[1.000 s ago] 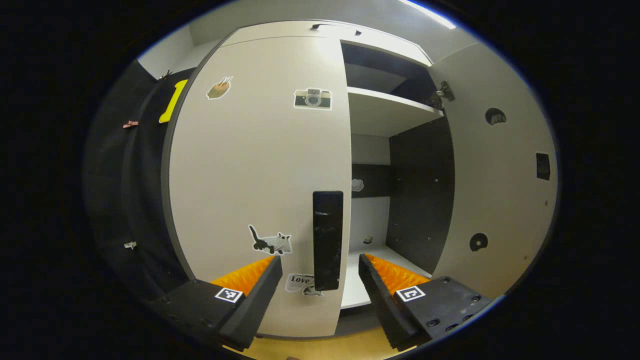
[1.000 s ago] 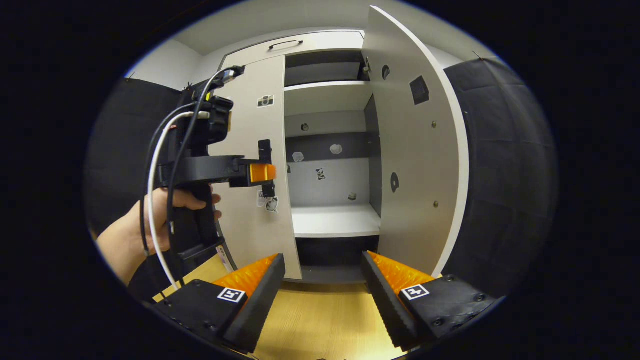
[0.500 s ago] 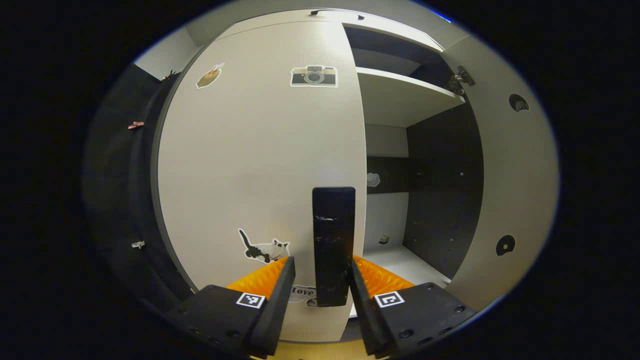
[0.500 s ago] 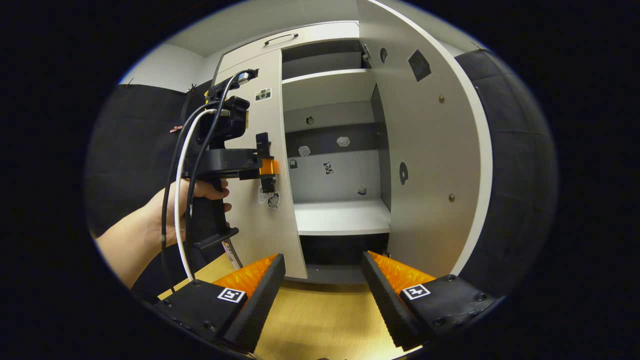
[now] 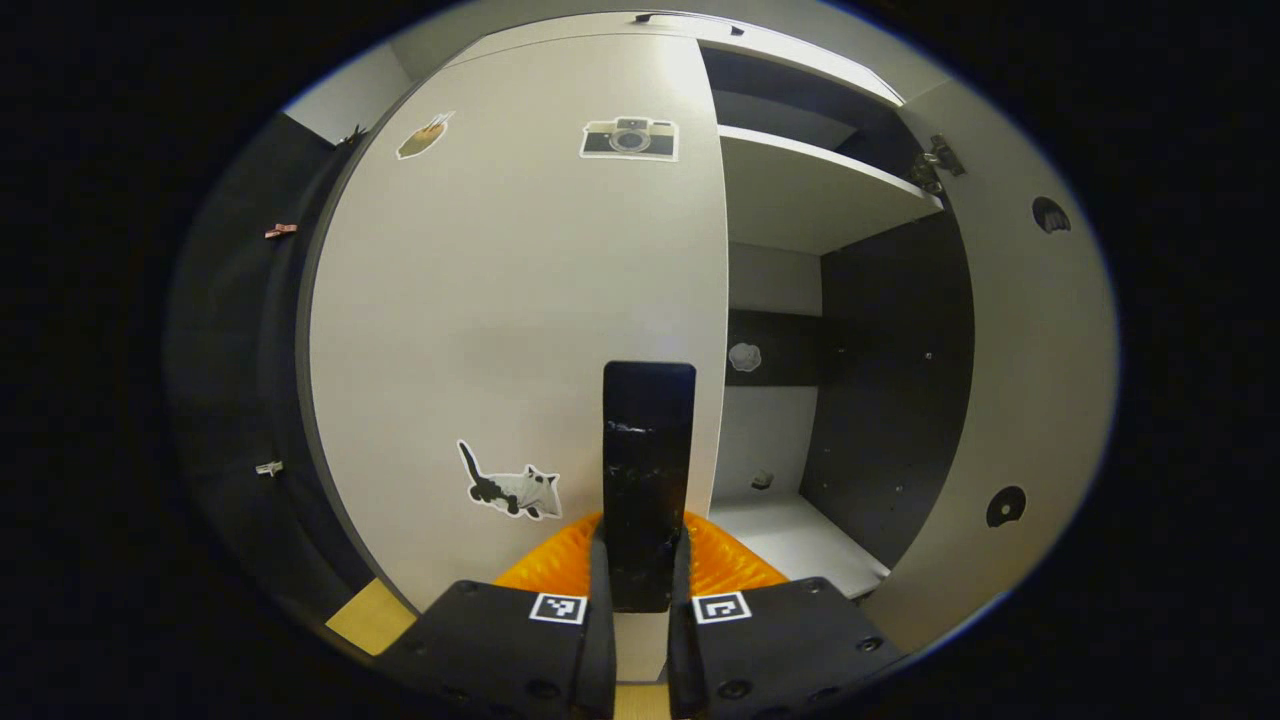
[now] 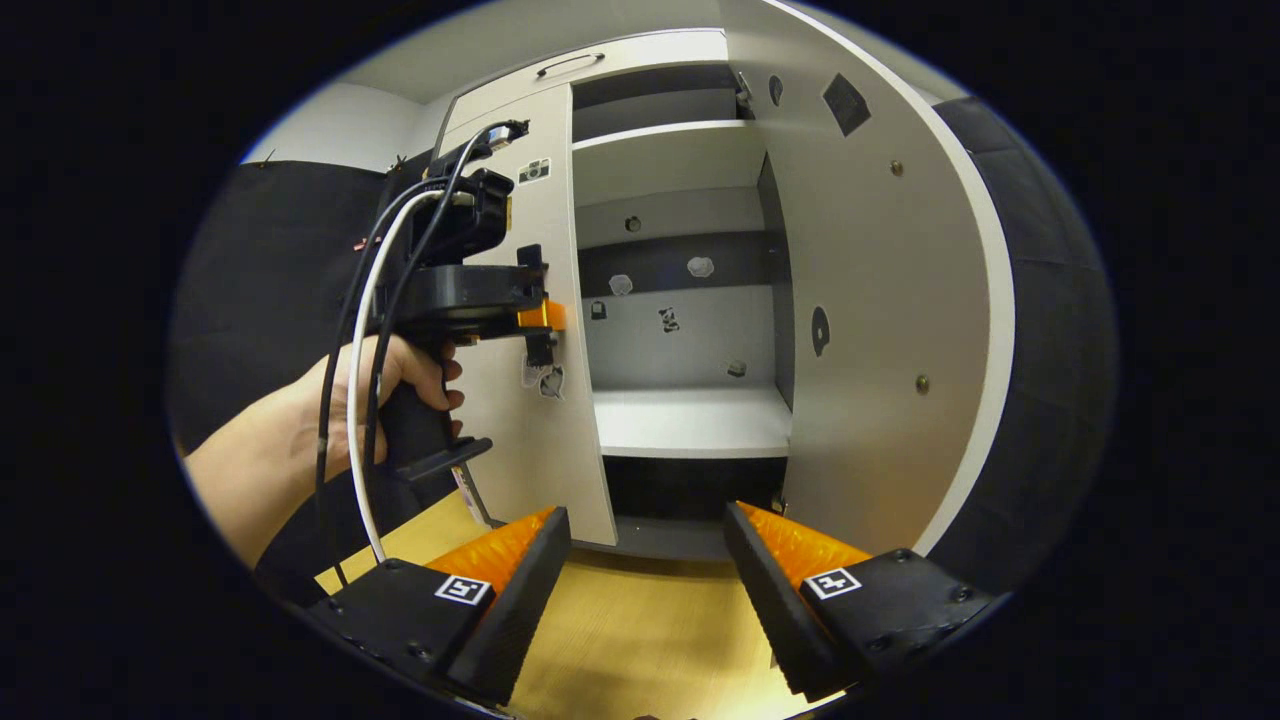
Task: Open the right door of the double-door shoe cabinet with the right hand, and open the left door with the left hand.
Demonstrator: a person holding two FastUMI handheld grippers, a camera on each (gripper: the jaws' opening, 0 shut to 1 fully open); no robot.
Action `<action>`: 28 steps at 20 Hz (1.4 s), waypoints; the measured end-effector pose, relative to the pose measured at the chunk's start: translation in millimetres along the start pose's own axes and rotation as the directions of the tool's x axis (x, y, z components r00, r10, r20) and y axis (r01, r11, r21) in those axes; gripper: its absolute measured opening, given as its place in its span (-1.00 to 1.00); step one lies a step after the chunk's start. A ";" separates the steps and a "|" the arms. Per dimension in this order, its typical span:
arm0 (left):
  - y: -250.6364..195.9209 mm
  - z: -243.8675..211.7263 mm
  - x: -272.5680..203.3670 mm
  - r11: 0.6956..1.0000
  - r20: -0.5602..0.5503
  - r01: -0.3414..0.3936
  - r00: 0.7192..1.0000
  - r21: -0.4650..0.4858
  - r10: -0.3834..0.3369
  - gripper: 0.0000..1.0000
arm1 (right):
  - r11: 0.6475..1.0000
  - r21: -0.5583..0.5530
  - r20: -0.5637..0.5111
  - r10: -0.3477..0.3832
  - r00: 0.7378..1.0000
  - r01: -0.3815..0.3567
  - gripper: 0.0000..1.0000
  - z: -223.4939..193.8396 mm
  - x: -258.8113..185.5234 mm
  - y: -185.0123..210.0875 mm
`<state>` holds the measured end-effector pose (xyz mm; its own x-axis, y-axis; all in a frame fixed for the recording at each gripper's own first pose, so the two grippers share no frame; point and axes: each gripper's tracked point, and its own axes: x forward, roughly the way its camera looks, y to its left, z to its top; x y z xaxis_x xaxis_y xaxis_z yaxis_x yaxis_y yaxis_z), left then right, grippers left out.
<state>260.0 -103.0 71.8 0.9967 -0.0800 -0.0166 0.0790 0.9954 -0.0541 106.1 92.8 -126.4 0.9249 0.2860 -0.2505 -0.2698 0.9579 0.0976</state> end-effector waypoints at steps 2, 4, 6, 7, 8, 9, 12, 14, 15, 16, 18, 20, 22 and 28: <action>0.5 0.4 -0.9 1.000 0.005 -0.005 1.000 -0.014 0.005 -0.72 | 1.000 0.013 -0.017 0.000 1.000 0.001 0.95 -6.9 -2.7 -2.1; 0.4 0.3 -1.2 1.000 0.003 -0.006 1.000 -0.016 0.006 -0.80 | 1.000 0.019 -0.028 -0.003 1.000 0.004 0.95 -9.6 -6.0 -4.2; 1.0 0.2 -2.7 1.000 0.000 -0.013 1.000 -0.024 0.013 -0.82 | 1.000 0.020 -0.021 -0.005 1.000 0.005 0.95 -7.1 -6.8 -3.5; 1.5 0.4 -4.7 1.000 0.000 -0.011 1.000 -0.027 0.011 -0.82 | 1.000 0.016 -0.014 -0.007 1.000 0.007 0.95 -3.9 -6.2 -3.8; 2.0 -0.2 -6.6 1.000 -0.004 -0.007 1.000 -0.030 0.007 -0.85 | 1.000 0.012 -0.008 -0.008 1.000 0.008 0.95 -1.6 -6.8 -3.9; 3.0 0.2 -9.8 0.999 -0.001 -0.005 1.000 -0.038 0.004 -0.85 | 1.000 0.007 -0.002 -0.009 1.000 0.009 0.95 0.7 -7.1 -4.2; 6.5 2.4 -29.3 1.000 0.005 0.002 1.000 -0.024 -0.002 -0.85 | 1.000 0.003 0.006 -0.026 1.000 0.026 0.95 2.6 -13.0 -2.3; 13.1 -1.1 -52.7 1.000 0.005 -0.005 1.000 -0.016 0.005 -0.86 | 0.999 0.009 -0.006 -0.037 0.999 0.037 0.95 -2.8 -18.5 0.1; 16.1 -2.2 -61.7 1.000 0.005 0.001 1.000 -0.020 -0.001 -0.86 | 0.999 0.012 -0.014 -0.041 0.999 0.041 0.95 -3.8 -16.1 1.0; 20.6 -3.4 -67.9 1.000 0.003 0.012 1.000 -0.023 -0.012 -0.84 | 0.999 0.014 -0.021 -0.046 0.999 0.046 0.95 -5.0 -16.9 2.1; 25.8 -4.8 -78.8 0.999 0.000 0.025 1.000 -0.026 -0.025 -0.85 | 0.998 0.008 -0.023 -0.056 0.998 0.056 0.95 -5.0 -19.3 7.6; 32.4 -6.6 -90.5 0.999 0.002 0.031 1.000 -0.021 -0.031 -0.87 | 0.998 -0.007 -0.017 -0.070 0.997 0.070 0.95 -1.6 -16.9 4.5; 37.1 -8.4 -99.3 0.999 0.015 0.025 1.000 -0.032 -0.024 -0.87 | 0.996 -0.013 -0.004 -0.084 0.996 0.084 0.95 0.7 -22.4 11.6; 67.0 -10.2 -136.8 0.998 0.012 0.051 0.999 -0.029 -0.050 -0.87 | 0.992 -0.007 0.020 -0.130 0.991 0.130 0.95 2.0 -41.9 34.5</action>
<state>128.7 -25.9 60.3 0.9916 -0.1295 -0.0018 0.1289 0.9881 -0.0840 58.5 113.8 -110.7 0.9572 0.1589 -0.2419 -0.1494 0.9871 0.0572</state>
